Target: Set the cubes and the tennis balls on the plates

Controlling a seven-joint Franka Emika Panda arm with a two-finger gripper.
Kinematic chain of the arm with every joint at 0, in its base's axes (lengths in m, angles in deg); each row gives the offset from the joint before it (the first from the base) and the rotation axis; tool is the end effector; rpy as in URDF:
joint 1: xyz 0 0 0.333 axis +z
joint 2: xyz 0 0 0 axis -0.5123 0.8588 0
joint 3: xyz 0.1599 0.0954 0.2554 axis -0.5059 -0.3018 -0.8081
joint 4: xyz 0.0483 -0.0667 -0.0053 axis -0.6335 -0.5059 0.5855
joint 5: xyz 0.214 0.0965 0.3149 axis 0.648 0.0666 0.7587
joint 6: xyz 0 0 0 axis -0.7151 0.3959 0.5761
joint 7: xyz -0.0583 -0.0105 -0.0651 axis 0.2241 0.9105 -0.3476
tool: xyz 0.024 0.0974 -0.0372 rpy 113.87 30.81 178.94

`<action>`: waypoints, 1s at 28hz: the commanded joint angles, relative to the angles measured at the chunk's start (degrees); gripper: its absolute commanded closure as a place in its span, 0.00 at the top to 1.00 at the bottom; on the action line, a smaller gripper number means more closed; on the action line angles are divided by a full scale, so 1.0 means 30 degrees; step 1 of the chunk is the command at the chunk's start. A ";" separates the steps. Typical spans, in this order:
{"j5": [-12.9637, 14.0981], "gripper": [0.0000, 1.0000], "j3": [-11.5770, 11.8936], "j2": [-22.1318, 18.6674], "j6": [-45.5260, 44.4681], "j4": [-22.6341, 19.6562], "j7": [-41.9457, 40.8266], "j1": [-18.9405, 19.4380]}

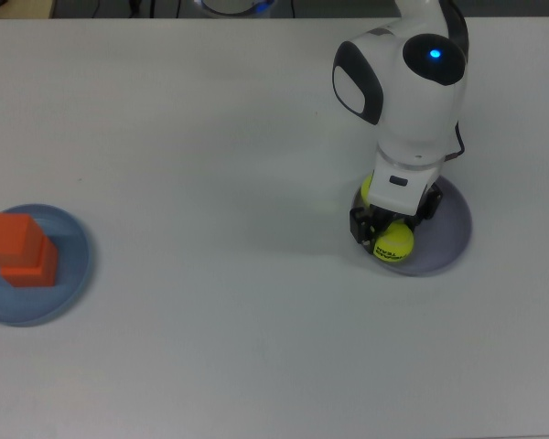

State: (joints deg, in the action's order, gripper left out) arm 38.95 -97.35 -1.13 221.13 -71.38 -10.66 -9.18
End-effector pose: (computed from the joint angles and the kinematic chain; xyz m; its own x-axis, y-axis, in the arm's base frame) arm 0.6115 0.3912 0.3321 0.8126 0.5335 0.2345 0.5374 -0.8417 0.0526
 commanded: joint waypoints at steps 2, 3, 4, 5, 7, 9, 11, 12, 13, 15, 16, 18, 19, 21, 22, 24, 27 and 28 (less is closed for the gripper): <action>-0.0366 0.07 0.0041 -0.0931 -0.0546 -0.0886 0.0535 0.0168; -0.0366 0.28 0.0041 -0.0931 -0.0663 -0.0886 0.0535 0.0168; -0.0366 0.65 0.0041 -0.0960 -0.0809 -0.0857 0.0564 0.0168; -0.0337 1.00 0.0041 -0.0990 -0.1071 -0.0828 0.0710 0.0168; -0.0337 1.00 0.0041 -0.1514 -0.2038 -0.0740 0.1470 0.0139; -0.0308 1.00 0.0041 -0.2217 -0.2799 -0.0769 0.1911 0.0023; -0.0308 1.00 0.0070 -0.2978 -0.3822 -0.0798 0.1767 -0.0066; -0.0192 1.00 0.0042 -0.3707 -0.5104 -0.0769 0.1476 -0.0414; -0.0103 1.00 0.0041 -0.4063 -0.5842 -0.0769 0.1212 -0.0592; 0.0014 1.00 0.0041 -0.4795 -0.7278 -0.0681 0.0742 -0.0827; 0.0131 1.00 0.0041 -0.5147 -0.8010 -0.0594 0.0595 -0.0944; 0.0920 1.00 0.0129 -0.6143 -0.9945 -0.0331 0.0506 -0.1791; 0.1271 1.00 0.0129 -0.6465 -1.0473 -0.0242 0.0564 -0.2201; 0.1828 1.00 0.0187 -0.7052 -1.1295 -0.0212 0.0739 -0.2875; 0.2121 1.00 0.0217 -0.7664 -1.1937 -0.0270 0.1001 -0.3604; 0.2328 1.00 0.0217 -0.8253 -1.2468 -0.0358 0.1296 -0.4631; 0.3118 1.00 0.0246 -0.9103 -1.3202 -0.0504 0.1122 -0.6477; 0.3236 1.00 0.0275 -0.9279 -1.3203 -0.0650 0.1034 -0.6917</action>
State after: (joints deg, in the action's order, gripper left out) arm 45.23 -96.63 -25.08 183.20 -70.51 -7.33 -23.43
